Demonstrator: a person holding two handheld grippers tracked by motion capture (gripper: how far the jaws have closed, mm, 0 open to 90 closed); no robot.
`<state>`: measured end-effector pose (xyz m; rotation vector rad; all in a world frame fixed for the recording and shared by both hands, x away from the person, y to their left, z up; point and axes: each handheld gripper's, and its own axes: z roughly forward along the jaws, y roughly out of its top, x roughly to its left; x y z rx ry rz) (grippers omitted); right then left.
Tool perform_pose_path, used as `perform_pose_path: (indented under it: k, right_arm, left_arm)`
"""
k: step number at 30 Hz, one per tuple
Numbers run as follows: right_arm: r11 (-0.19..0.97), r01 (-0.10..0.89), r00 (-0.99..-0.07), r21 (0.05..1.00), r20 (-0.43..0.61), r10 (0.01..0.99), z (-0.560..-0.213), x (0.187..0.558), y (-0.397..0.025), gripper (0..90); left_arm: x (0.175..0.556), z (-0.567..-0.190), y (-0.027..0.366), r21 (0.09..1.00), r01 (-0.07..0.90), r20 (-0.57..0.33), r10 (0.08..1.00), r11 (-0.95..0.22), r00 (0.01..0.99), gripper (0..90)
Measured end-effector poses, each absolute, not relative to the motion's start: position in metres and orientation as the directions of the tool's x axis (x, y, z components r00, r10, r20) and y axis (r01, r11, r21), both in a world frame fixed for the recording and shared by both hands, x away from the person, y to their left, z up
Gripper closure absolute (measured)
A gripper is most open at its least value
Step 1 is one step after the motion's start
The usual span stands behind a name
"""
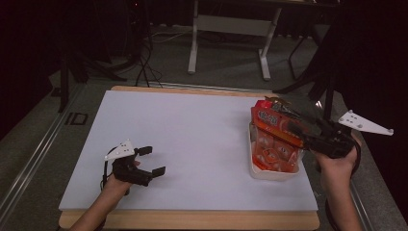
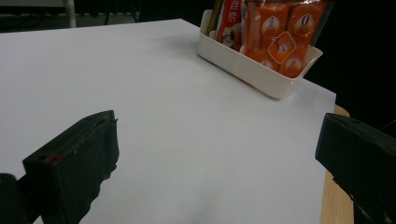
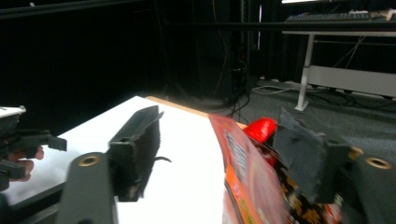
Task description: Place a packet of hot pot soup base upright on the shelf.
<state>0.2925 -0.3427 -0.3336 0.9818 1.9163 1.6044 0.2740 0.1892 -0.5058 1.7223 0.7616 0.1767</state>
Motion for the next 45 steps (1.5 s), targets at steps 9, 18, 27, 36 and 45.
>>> perform_pose_path:
  k: [9, 18, 27, 36, 45]
  right_arm:
    - [0.056, 0.21, -0.707, 0.976, 0.113, 0.698, -0.324, 0.287, -0.321, 17.6]
    - [0.064, 0.234, -0.754, 0.97, 0.14, 0.642, -0.343, 0.287, -0.295, 13.7]
    - [0.086, 0.281, -0.786, 0.956, 0.178, 0.591, -0.371, 0.293, -0.273, 13.5]
    - [0.141, 0.31, -0.805, 0.94, 0.18, 0.565, -0.403, 0.292, -0.255, 13.6]
    - [0.205, 0.327, -0.81, 0.923, 0.162, 0.564, -0.432, 0.288, -0.242, 13.6]
  left_arm:
    - [0.273, -0.506, 0.189, 0.916, 0.39, -0.272, 0.569, -0.092, 0.776, 0.0]
    - [0.273, -0.506, 0.189, 0.916, 0.389, -0.271, 0.569, -0.095, 0.776, 0.0]
    - [0.273, -0.507, 0.189, 0.915, 0.391, -0.27, 0.568, -0.1, 0.778, 0.0]
    - [0.273, -0.508, 0.188, 0.915, 0.388, -0.265, 0.561, -0.11, 0.784, 0.0]
    - [0.273, -0.509, 0.187, 0.915, 0.386, -0.26, 0.558, -0.12, 0.788, 0.0]
